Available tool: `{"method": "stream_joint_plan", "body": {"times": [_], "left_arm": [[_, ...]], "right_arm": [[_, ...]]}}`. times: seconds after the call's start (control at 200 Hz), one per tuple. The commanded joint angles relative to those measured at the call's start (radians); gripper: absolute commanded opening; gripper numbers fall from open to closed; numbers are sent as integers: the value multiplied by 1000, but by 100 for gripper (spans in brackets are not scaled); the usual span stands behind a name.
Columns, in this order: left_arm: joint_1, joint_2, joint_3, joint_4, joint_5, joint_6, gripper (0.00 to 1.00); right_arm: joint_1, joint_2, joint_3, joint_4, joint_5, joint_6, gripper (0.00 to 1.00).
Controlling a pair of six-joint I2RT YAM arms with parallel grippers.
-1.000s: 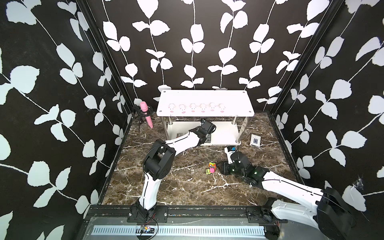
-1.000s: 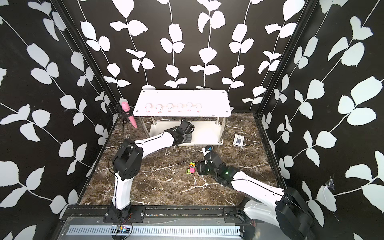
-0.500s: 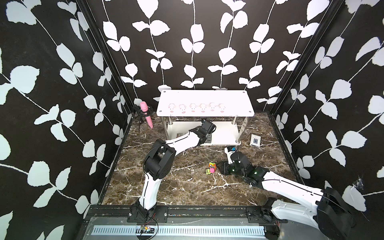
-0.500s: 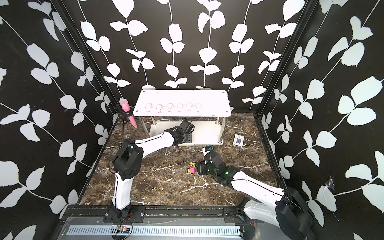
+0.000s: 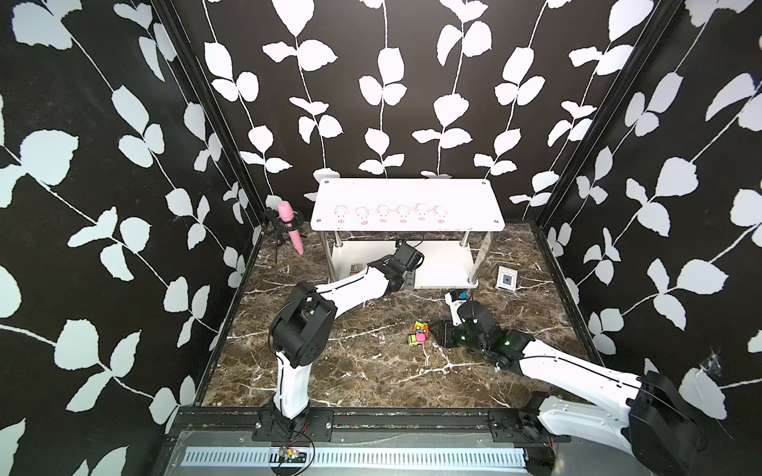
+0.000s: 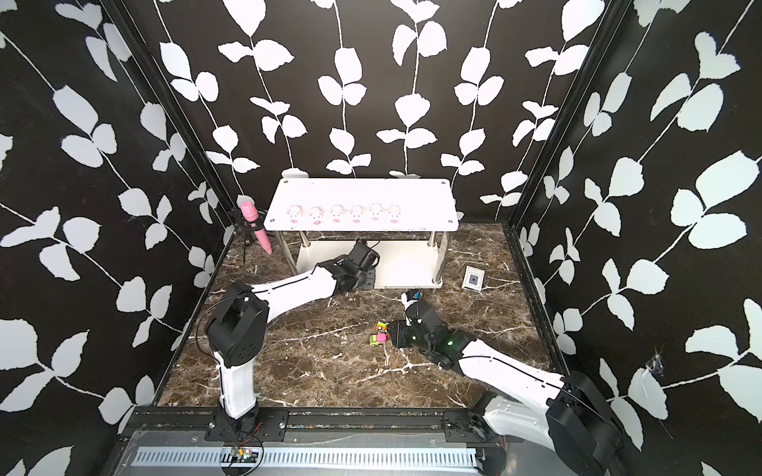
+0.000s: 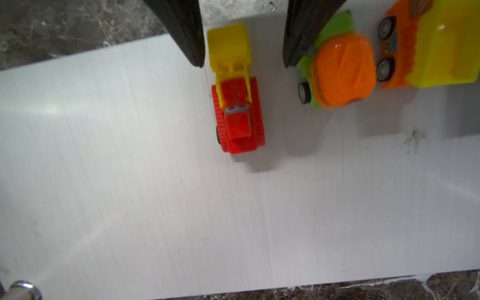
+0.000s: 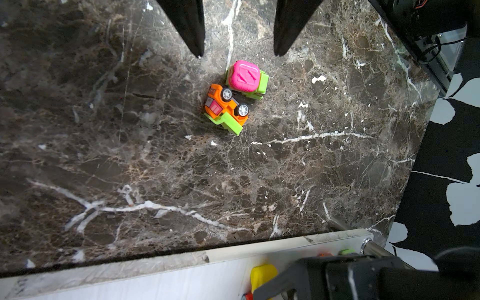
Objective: Organize plastic toys on shelves
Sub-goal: Place the plastic toy on the shelf, then adjust the plastic toy at the center of the board.
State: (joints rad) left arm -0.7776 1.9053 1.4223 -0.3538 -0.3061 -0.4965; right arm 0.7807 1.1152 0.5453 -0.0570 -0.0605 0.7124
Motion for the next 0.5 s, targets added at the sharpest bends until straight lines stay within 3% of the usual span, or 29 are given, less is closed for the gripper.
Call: {"method": "stream_joint_plan", "body": {"times": [0.0,0.225,0.33,0.495], "left_arm": [[-28,-90,-38,-1,-28,31,50],[-97,-209,-165,-28,-43,33,46],[-133,-253,-226,-51,-11,21,35],[-146,-257,-324,-12,145,-17,29]], "right_arm": [[-2,-6,-27,8,4,3,45],[-2,47,-19,6,-30,-17,44],[4,92,-18,19,-63,-27,41],[44,165,5,4,-55,-47,31]]}}
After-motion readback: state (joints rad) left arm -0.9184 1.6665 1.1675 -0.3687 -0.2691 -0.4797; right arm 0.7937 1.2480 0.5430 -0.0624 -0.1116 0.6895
